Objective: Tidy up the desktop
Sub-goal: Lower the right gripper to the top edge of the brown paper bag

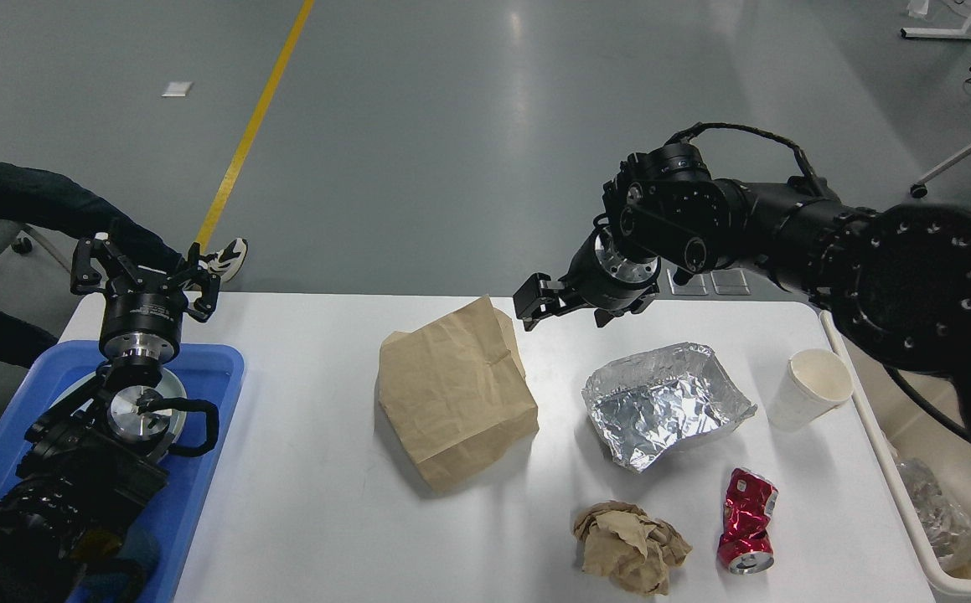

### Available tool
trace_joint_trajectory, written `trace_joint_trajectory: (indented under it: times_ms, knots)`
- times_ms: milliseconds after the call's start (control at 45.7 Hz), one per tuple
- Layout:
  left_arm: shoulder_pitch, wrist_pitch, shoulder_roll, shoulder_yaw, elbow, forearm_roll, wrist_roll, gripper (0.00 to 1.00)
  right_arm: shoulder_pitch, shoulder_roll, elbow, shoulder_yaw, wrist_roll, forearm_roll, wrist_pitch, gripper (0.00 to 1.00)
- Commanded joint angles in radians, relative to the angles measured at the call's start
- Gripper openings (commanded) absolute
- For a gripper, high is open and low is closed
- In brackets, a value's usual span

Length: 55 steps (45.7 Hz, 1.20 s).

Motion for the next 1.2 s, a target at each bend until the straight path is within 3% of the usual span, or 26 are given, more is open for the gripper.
trace_joint_trajectory:
  times_ms: [0, 1182]
  knots:
    - [0.0, 0.0, 0.0, 0.0, 0.0, 0.0, 0.0, 0.96, -0.045, 0.014, -0.031, -0.002, 0.0, -0.002, -0.017, 1.0]
    - [0.0, 0.0, 0.0, 0.0, 0.0, 0.0, 0.0, 0.96, -0.151, 0.037, -0.04, 0.001, -0.003, -0.034, -0.01, 1.0]
